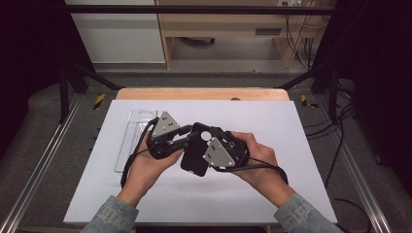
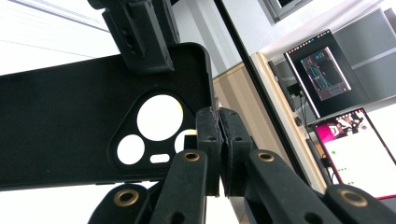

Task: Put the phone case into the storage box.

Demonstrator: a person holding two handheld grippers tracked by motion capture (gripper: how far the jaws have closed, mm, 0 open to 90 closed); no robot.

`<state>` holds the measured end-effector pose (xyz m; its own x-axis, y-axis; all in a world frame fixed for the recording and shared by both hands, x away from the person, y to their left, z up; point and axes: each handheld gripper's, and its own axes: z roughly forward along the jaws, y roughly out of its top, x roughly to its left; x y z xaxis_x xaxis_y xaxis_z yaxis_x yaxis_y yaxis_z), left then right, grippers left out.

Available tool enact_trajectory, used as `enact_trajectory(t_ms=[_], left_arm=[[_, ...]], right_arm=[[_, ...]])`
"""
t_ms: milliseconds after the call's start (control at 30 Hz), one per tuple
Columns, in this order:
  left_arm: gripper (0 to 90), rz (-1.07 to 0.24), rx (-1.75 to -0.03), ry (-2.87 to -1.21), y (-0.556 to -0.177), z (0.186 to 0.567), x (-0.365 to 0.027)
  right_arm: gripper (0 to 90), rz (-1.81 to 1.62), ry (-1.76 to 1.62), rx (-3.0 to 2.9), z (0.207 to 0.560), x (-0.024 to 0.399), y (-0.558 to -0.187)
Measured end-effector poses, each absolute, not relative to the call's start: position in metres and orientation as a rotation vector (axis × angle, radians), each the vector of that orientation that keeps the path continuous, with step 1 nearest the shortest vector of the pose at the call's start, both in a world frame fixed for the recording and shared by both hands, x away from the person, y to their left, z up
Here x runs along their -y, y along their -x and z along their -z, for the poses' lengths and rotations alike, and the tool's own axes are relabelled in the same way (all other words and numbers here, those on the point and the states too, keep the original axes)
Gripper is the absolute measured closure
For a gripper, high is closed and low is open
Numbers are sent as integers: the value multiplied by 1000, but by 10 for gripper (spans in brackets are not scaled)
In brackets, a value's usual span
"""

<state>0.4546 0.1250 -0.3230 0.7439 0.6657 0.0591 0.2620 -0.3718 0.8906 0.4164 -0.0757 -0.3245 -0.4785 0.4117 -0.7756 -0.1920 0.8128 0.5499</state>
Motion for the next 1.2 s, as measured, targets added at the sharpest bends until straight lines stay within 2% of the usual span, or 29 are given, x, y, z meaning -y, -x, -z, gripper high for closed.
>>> enact_trajectory(t_ms=[833,1200], left_arm=[[830,-542,-727,-1945,-453,319,-125],[843,-595,-723,-1931,-450,316,-124]], right_arm=[[880,-729,-165,-1932,326,73,-413],[878,-745,-178,-1926,324,72,-413]])
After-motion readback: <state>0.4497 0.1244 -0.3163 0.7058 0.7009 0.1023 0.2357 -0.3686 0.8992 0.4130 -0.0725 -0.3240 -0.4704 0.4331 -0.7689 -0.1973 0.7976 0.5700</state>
